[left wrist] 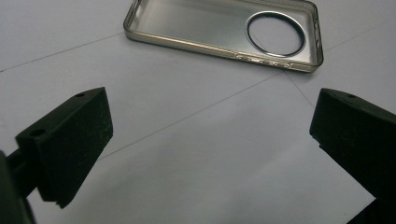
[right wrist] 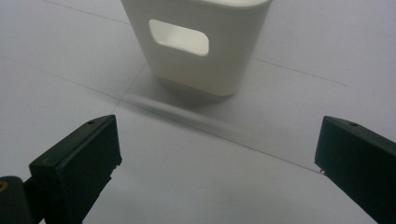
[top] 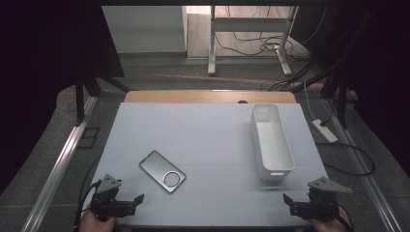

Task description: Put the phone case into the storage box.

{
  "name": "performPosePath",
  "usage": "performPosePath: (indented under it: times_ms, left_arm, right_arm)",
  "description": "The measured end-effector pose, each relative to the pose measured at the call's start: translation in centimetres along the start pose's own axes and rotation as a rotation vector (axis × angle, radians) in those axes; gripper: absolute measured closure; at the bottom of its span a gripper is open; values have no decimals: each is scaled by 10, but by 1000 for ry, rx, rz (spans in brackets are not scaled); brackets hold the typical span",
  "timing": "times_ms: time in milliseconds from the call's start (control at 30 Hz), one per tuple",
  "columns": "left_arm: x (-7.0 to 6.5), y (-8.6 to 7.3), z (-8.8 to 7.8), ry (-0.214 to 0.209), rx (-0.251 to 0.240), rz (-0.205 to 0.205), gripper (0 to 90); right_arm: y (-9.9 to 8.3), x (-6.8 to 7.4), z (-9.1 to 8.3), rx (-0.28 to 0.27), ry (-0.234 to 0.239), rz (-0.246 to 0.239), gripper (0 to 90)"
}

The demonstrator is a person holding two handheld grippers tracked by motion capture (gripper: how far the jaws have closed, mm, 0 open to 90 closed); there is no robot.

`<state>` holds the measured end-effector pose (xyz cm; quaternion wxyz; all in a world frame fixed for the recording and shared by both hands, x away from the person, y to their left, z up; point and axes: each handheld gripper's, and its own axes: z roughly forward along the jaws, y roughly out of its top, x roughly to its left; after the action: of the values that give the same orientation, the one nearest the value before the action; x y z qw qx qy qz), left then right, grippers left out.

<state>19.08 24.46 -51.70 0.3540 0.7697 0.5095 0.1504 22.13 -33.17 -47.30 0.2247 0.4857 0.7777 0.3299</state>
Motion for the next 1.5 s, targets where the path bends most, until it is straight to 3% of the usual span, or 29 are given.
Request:
performPosePath:
  times_ms: [400, 600, 700, 1033, 1500]
  left_arm:
    - [-5, 14, -2, -6, -5, 3, 0]
    - [-8, 22, 3, 32, 18, 22, 0]
    - [-8, 28, 6, 14, 31, 16, 0]
    - [-11, 44, 17, -42, 53, 56, 0]
    - [-11, 68, 25, -65, 97, 130, 0]
  right_arm:
    - [1, -1, 1, -2, 12, 6, 0]
    - [1, -1, 1, -6, 14, 10, 0]
    - [1, -1, 1, -8, 16, 11, 0]
    - [1, -2, 1, -5, 17, 12, 0]
    - [1, -1, 2, -1, 19, -1, 3]
